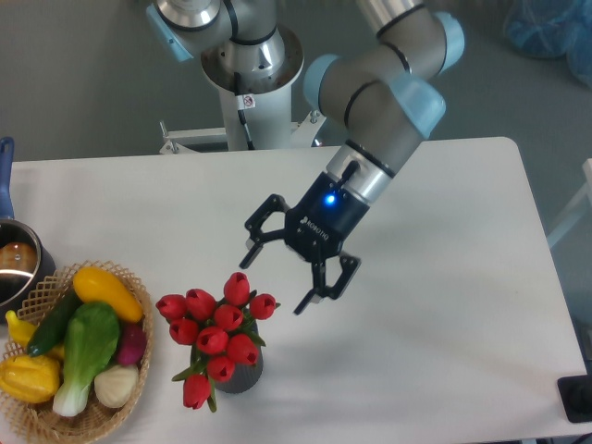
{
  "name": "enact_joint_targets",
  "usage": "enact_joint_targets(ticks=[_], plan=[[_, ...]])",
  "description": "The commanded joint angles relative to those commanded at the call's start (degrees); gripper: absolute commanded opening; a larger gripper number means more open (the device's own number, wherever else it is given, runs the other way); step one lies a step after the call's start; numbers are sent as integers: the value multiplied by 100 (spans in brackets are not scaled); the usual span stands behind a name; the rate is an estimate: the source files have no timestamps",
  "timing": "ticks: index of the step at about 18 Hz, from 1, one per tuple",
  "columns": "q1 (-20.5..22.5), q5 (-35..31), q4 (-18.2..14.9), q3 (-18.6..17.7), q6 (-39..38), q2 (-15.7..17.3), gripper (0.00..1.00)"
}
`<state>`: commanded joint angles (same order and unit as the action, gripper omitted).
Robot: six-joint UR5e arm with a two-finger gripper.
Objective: Insert the flowers into the vase
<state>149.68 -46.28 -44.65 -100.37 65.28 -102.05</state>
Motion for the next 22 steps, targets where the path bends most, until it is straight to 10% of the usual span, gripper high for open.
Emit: enact_joint_targets(ticks=[11, 18, 22], plan=[[70, -3419, -229, -395, 529, 115, 100], [281, -4274, -404, -132, 1143, -96, 100], [605, -4407, -1358, 568, 1724, -254, 100]])
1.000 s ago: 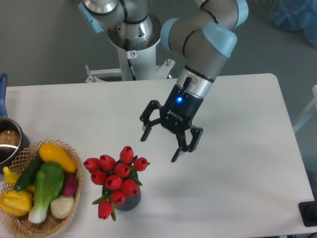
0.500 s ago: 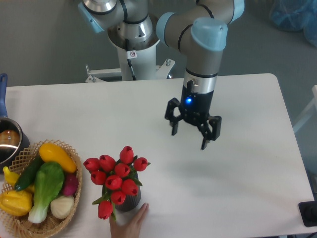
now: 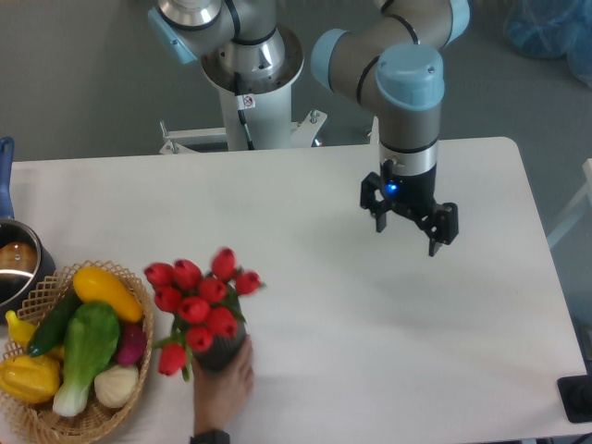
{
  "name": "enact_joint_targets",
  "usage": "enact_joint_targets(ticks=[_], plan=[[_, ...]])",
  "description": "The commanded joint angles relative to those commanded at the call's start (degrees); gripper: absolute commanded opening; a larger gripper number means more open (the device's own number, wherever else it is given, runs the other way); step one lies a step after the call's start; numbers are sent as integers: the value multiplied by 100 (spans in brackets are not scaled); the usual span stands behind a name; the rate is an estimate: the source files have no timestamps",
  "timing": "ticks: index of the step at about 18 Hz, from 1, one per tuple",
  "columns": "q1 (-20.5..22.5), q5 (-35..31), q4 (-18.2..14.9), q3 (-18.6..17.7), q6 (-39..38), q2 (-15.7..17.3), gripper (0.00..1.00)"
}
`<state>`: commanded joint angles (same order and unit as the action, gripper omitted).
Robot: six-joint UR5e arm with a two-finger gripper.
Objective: Insert the flowers into the vase
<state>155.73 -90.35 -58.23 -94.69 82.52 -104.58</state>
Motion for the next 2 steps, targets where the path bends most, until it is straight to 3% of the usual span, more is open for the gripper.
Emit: enact_joint_targets(ticks=[2], plan=[[116, -9, -617, 493, 176, -149, 100]])
